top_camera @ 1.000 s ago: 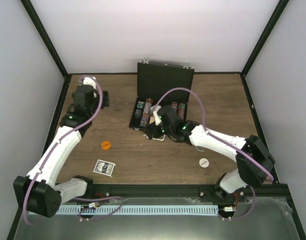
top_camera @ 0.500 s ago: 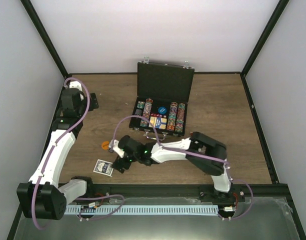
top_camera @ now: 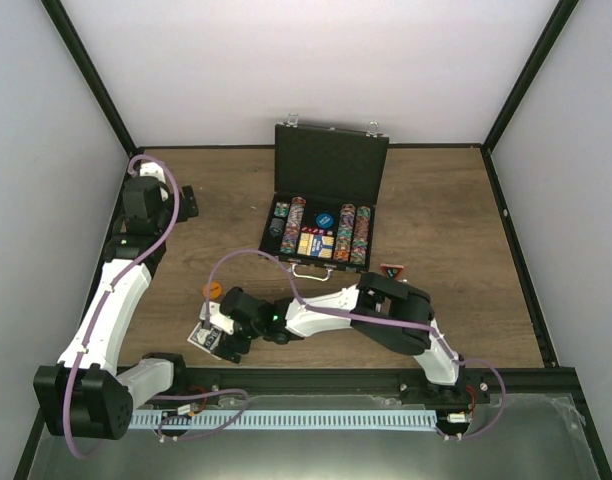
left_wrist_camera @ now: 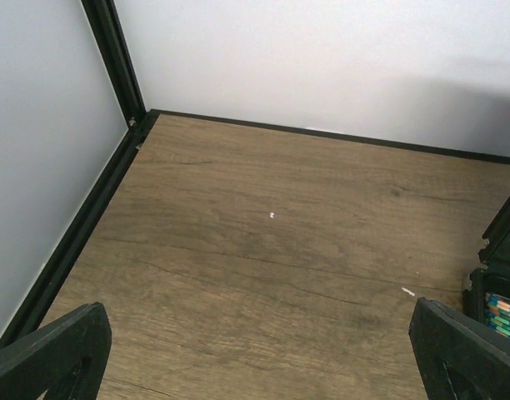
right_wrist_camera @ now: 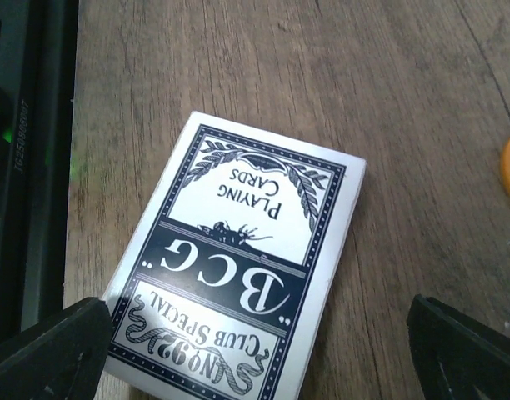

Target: Pack up texas hold em set

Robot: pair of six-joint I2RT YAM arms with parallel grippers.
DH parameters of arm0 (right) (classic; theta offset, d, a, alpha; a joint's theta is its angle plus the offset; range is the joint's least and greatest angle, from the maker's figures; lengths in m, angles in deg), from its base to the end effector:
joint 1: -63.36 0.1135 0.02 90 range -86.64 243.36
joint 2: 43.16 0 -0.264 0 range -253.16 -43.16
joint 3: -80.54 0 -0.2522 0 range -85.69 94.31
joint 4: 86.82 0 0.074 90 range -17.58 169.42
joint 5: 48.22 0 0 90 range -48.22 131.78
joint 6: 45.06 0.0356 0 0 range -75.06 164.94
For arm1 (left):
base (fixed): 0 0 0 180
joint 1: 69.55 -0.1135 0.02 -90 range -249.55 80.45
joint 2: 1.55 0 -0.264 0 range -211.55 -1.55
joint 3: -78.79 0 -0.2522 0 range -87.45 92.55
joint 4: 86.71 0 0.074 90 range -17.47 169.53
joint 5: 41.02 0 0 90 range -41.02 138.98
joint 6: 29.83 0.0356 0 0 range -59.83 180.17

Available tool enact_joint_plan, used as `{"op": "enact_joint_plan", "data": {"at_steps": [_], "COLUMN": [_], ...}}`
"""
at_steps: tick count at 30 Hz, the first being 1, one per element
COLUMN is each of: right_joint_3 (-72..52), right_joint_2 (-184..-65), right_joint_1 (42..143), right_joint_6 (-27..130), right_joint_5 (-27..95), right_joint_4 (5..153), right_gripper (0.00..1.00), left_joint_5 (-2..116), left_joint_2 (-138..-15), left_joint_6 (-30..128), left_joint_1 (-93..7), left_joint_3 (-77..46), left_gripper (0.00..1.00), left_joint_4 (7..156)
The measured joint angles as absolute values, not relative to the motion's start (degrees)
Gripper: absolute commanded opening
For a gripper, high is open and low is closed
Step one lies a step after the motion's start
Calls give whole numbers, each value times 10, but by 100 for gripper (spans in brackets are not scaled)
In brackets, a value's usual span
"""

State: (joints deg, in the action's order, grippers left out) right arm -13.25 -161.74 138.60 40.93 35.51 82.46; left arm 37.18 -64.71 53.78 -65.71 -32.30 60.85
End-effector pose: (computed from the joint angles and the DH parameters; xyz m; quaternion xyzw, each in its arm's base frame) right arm 0.1081 0.4257 0.1356 -0.6010 0.6917 0.2722 0.2939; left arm 0.2489 -0.0094 0.3254 -0.0728 0.8453 0.0406 0.5277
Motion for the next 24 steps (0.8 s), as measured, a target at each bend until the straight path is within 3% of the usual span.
{"op": "enact_joint_plan", "data": {"at_steps": [24], "right_joint_3": [-31], "right_joint_2": [-1672], "right_joint_1": [1446], "right_joint_6": [442], "right_joint_5": [440], "right_joint_4": [775], "right_gripper": [100], "left_joint_5": [393], "left_joint_2": [-649], "left_joint_6": [531], "left_joint_1": [-657], "left_joint_3": [-323], "left_gripper": [100], "left_joint_4": [608]}}
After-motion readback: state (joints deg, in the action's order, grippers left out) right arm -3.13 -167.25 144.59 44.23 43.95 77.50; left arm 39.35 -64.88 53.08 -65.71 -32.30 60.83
